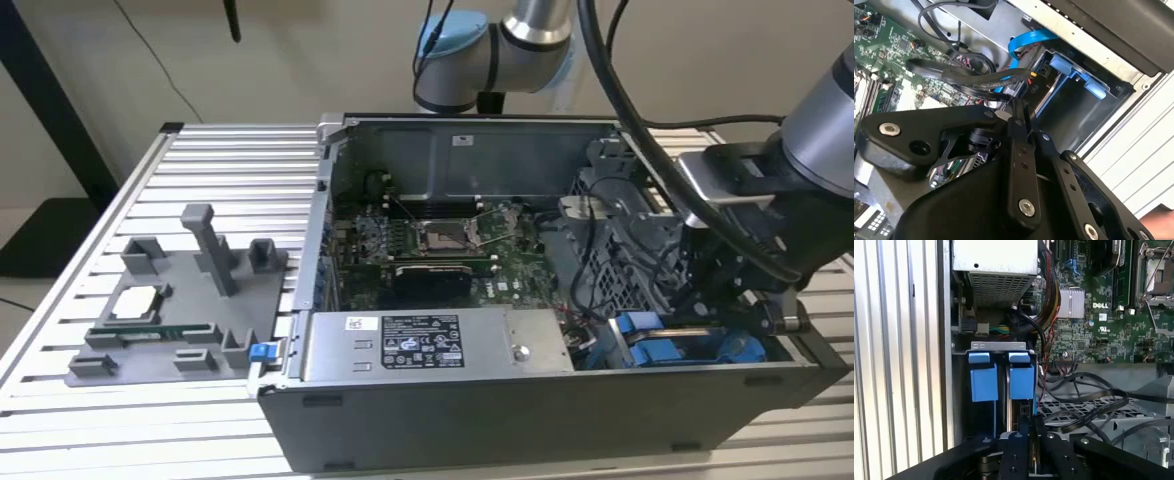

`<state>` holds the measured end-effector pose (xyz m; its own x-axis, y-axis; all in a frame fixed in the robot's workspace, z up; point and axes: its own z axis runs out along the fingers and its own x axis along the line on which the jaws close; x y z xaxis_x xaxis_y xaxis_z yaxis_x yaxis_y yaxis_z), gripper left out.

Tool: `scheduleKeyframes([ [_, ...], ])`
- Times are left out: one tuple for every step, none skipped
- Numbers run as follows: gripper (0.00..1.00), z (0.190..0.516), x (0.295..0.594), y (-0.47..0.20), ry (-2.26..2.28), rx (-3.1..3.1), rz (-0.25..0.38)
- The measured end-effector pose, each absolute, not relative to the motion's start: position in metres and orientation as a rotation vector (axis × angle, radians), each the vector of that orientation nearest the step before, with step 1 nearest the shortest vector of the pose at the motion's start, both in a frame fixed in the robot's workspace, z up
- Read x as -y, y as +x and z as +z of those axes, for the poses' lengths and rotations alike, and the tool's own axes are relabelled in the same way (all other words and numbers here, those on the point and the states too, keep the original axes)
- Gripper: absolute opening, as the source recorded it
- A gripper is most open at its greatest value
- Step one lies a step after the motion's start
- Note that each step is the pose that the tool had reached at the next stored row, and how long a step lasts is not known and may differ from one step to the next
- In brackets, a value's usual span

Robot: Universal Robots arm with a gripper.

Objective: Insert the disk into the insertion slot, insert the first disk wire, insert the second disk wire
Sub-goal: 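Insert the second disk wire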

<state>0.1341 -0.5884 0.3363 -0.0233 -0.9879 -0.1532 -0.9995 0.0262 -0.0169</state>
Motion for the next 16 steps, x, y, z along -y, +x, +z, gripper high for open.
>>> scheduleKeyframes([
  [0.00, 0.335, 0.588, 0.134, -2.107, -2.160, 0.143],
  [0.00, 0.333, 0.588, 0.134, -2.107, -2.160, 0.142],
  [1.00, 0.332, 0.588, 0.134, -2.106, -2.159, 0.144],
  [1.00, 0.333, 0.588, 0.134, -2.106, -2.158, 0.145],
  [1.00, 0.336, 0.588, 0.134, -2.105, -2.158, 0.146],
  [1.00, 0.340, 0.588, 0.134, -2.105, -2.158, 0.145],
  [1.00, 0.345, 0.588, 0.134, -2.106, -2.159, 0.144],
  [1.00, 0.350, 0.588, 0.134, -2.106, -2.159, 0.145],
  [1.00, 0.355, 0.588, 0.134, -2.106, -2.159, 0.145],
  [1.00, 0.359, 0.588, 0.134, -2.106, -2.159, 0.145],
  [1.00, 0.364, 0.588, 0.134, -2.106, -2.159, 0.145],
  [1.00, 0.368, 0.588, 0.134, -2.106, -2.159, 0.145],
  [1.00, 0.373, 0.588, 0.134, -2.106, -2.159, 0.145],
  [1.00, 0.378, 0.588, 0.134, -2.106, -2.159, 0.145],
  [1.00, 0.382, 0.588, 0.134, -2.106, -2.159, 0.144],
  [1.00, 0.387, 0.588, 0.134, -2.106, -2.159, 0.145],
])
